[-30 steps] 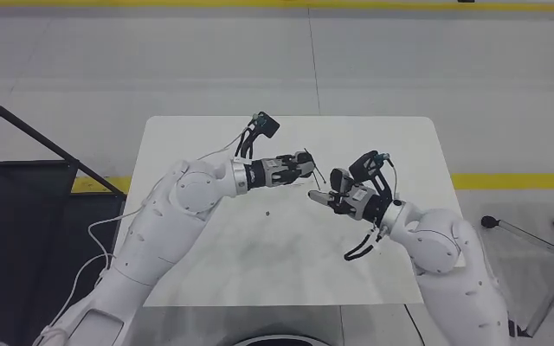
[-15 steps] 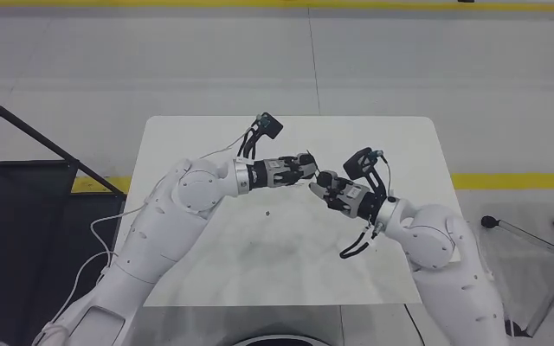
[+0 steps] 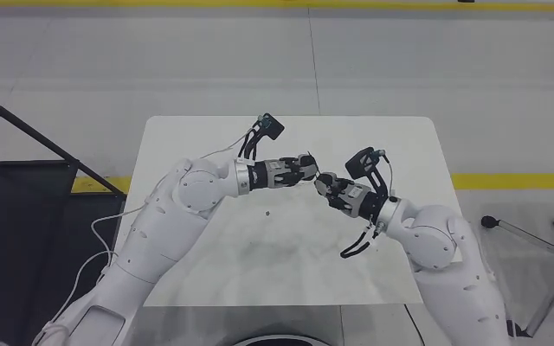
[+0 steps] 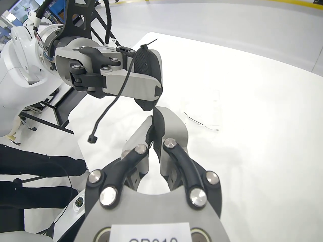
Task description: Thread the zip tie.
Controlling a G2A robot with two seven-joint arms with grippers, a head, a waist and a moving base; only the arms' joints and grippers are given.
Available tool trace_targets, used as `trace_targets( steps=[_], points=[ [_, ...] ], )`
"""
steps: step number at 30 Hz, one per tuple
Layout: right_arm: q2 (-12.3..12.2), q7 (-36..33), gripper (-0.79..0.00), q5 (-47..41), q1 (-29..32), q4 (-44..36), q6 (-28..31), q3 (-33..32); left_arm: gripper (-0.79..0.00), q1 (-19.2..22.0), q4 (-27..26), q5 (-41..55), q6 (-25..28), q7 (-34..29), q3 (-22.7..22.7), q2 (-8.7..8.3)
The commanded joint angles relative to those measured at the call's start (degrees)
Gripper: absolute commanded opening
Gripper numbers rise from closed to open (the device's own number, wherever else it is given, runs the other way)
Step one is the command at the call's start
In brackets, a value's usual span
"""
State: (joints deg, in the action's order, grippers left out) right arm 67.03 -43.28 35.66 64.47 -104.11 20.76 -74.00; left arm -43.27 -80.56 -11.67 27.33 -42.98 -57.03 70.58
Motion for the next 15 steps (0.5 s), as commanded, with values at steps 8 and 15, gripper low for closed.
trace_targets(
  steps=[8, 15],
  points=[
    [-0.34, 1.79, -0.785, -1.14, 0.65, 0.32, -1.22, -1.36, 0.000, -0.37, 0.30, 0.84, -0.84, -0.27, -0.98, -0.23],
    [-0.78, 1.83, -0.785, -2.95, 1.04, 1.40, -0.55, -3.17, 0.000, -2.51, 0.36, 5.72, 0.92, -2.91, -5.14, -1.32]
  ],
)
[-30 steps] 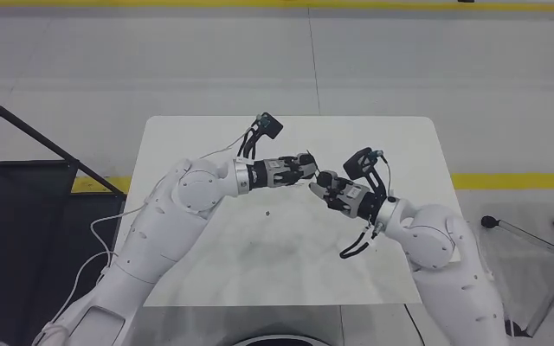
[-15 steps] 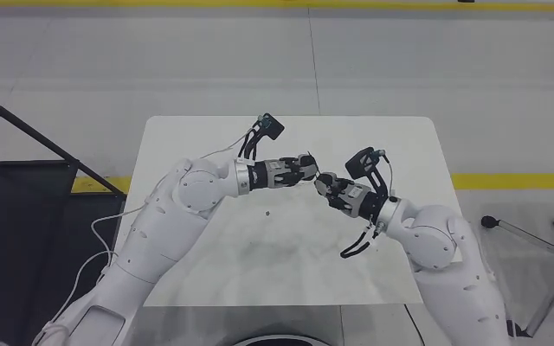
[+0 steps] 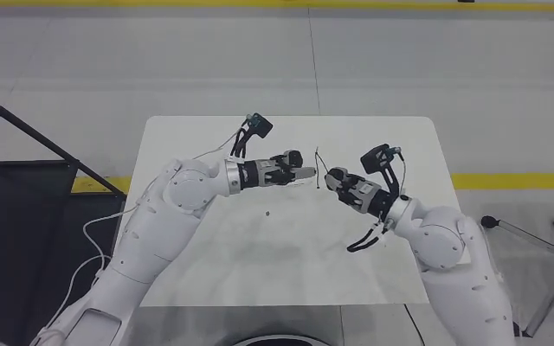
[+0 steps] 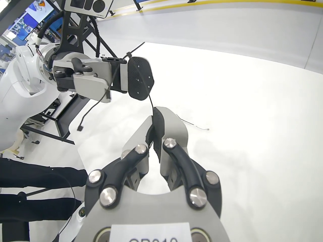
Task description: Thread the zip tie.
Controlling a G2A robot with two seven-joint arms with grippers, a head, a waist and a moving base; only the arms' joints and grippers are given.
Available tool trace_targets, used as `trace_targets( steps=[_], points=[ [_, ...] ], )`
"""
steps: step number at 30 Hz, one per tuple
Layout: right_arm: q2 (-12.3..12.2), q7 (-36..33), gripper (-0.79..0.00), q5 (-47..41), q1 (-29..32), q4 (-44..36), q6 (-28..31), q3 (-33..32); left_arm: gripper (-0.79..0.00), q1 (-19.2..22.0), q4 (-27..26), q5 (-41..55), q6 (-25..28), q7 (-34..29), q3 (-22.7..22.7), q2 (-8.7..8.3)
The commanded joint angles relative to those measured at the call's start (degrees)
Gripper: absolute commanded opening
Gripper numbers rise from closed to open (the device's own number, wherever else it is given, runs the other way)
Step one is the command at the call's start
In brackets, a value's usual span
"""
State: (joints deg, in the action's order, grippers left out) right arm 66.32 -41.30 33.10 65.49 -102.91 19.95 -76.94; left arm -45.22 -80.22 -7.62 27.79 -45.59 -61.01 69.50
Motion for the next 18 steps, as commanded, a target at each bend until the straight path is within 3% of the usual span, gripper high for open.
trace_targets(
  steps=[1, 8, 13, 18],
  points=[
    [-0.14, -0.65, -0.785, -1.09, 0.00, 0.47, 0.79, -0.35, 0.000, -1.06, 0.08, 3.40, 0.81, -0.58, -2.22, -0.46],
    [-0.83, -8.13, -0.785, -9.30, -2.10, 3.90, 8.33, -0.49, -0.003, -3.38, 1.64, 20.19, 1.00, -6.88, -7.35, -1.47],
    [-1.13, -11.09, -0.785, -15.39, -3.63, 6.45, 11.18, 0.11, -0.055, -2.00, 4.47, 27.97, -1.41, -14.18, -6.47, -1.45],
    [-1.38, -13.19, -0.785, -20.38, -4.94, 8.62, 12.94, 0.97, -0.105, -0.03, 6.78, 29.62, -1.32, -15.94, -4.33, -0.97]
  ],
)
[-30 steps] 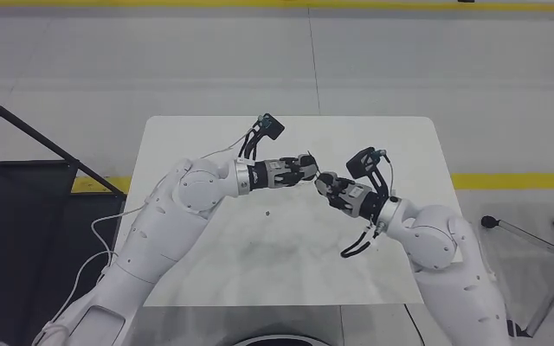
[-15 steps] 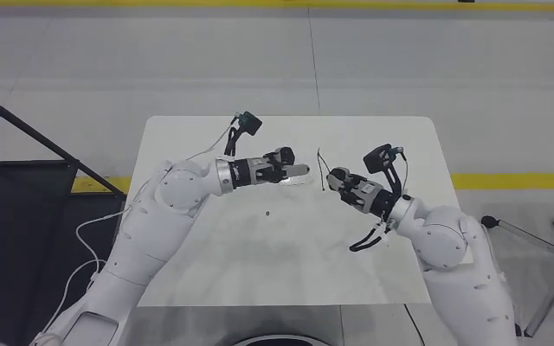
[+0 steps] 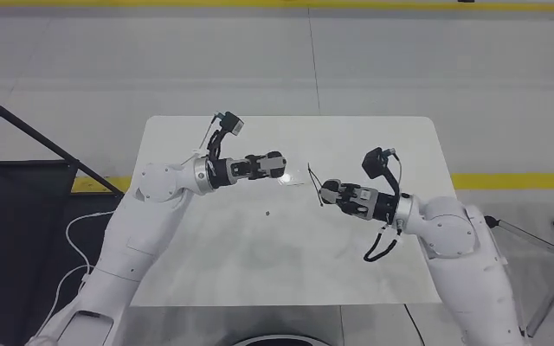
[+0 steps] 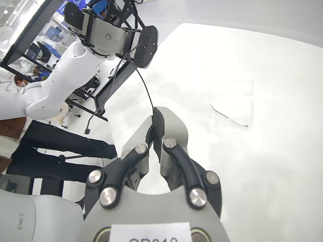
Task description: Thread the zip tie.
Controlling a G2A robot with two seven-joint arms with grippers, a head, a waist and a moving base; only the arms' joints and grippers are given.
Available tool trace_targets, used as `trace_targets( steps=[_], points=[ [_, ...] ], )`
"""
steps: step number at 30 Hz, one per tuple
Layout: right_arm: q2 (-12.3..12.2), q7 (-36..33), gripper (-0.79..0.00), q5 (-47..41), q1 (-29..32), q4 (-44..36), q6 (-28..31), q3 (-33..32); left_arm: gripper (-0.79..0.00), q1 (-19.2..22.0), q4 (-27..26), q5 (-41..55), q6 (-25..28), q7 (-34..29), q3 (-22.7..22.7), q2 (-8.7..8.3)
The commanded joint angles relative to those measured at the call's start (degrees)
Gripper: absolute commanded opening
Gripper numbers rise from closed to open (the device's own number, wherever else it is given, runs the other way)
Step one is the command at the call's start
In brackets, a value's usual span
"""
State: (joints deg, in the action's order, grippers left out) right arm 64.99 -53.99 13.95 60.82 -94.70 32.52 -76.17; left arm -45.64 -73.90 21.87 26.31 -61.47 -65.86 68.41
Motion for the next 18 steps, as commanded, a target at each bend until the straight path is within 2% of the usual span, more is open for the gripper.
trace_targets(
  steps=[1, 5, 6, 8, 18],
  points=[
    [-0.10, -1.04, -0.785, -2.41, -0.52, 0.88, 0.70, 0.42, -0.117, 0.75, 0.83, 0.28, 0.21, -0.02, 0.95, 0.24],
    [-0.37, -3.36, -0.785, -5.37, -1.69, 2.27, 1.49, 1.00, -0.203, 2.07, 2.28, 1.72, 0.37, -0.42, 2.62, 0.74],
    [-0.44, -3.95, -0.785, -5.82, -1.92, 2.50, 1.61, 1.22, -0.289, 2.38, 2.70, 1.92, 0.49, -0.55, 3.00, 0.85],
    [-0.57, -4.68, -0.785, -6.68, -2.39, 2.88, 1.80, 1.48, -0.382, 3.01, 3.50, 2.17, 0.60, -0.86, 3.67, 1.05],
    [-1.15, -5.70, -0.785, -7.42, -3.28, 3.40, 1.84, 2.77, -0.437, 4.75, 5.73, 4.14, 1.74, -2.43, 5.83, 1.78]
  ],
)
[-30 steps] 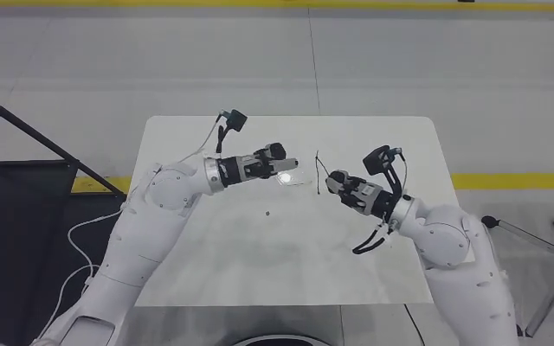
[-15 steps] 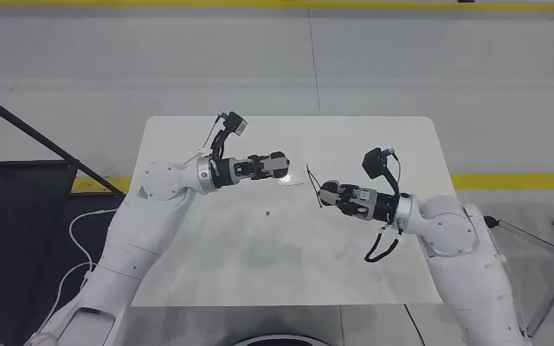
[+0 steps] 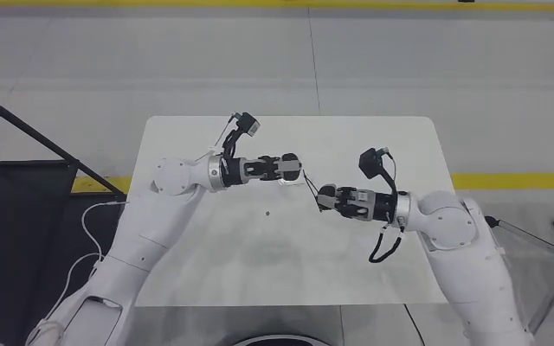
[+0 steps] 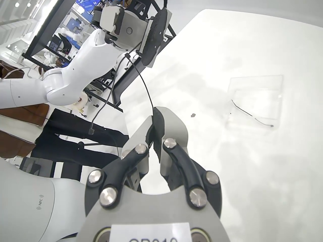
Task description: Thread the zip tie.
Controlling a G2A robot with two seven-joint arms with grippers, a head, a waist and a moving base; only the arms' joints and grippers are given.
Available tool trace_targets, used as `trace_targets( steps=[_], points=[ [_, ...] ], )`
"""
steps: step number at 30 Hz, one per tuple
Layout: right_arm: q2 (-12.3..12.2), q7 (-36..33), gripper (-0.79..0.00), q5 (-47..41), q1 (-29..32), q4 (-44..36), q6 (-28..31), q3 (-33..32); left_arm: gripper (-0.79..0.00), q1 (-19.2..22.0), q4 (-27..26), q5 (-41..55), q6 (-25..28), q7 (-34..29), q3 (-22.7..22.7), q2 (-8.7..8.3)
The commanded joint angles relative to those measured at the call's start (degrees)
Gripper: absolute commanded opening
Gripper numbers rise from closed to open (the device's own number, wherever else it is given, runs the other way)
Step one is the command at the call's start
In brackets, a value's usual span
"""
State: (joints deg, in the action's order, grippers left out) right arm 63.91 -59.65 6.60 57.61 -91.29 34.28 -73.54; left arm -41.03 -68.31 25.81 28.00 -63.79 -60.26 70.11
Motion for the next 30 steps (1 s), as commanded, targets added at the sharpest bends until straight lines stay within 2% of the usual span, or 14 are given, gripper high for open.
trace_targets(
  steps=[1, 9, 15, 22, 24, 25, 30],
  points=[
    [-0.11, -0.14, -0.785, -0.12, -0.13, 0.00, 0.08, 0.27, -0.440, 0.28, 0.26, 0.26, 0.12, -0.26, 0.43, 0.14],
    [-0.56, 0.32, -0.785, 0.32, -0.35, -0.05, -0.31, 0.88, -0.465, 1.18, 1.16, 0.56, 0.44, -0.85, 1.76, 0.60],
    [-0.92, 1.02, -0.785, 0.54, -0.13, -0.24, -0.59, 1.01, -0.573, 1.58, 1.64, 0.68, 0.62, -1.10, 2.10, 0.77],
    [-1.31, 1.58, -0.785, 0.71, 0.00, -0.46, -1.07, 1.20, -0.603, 1.64, 1.88, 0.25, 0.59, -0.77, 2.20, 0.84],
    [-1.41, 1.68, -0.785, 0.67, 0.00, -0.47, -1.08, 1.29, -0.696, 1.62, 1.86, 0.14, 0.71, -0.68, 2.21, 0.86],
    [-1.46, 1.77, -0.785, 0.66, -0.02, -0.50, -1.06, 1.32, -0.785, 1.61, 1.84, 0.08, 0.75, -0.74, 2.26, 0.87],
    [-1.71, 2.11, -0.785, 0.61, -0.03, -0.58, -1.04, 1.52, -0.785, 1.61, 1.90, 0.05, 0.80, -0.73, 2.26, 0.91]
  ],
)
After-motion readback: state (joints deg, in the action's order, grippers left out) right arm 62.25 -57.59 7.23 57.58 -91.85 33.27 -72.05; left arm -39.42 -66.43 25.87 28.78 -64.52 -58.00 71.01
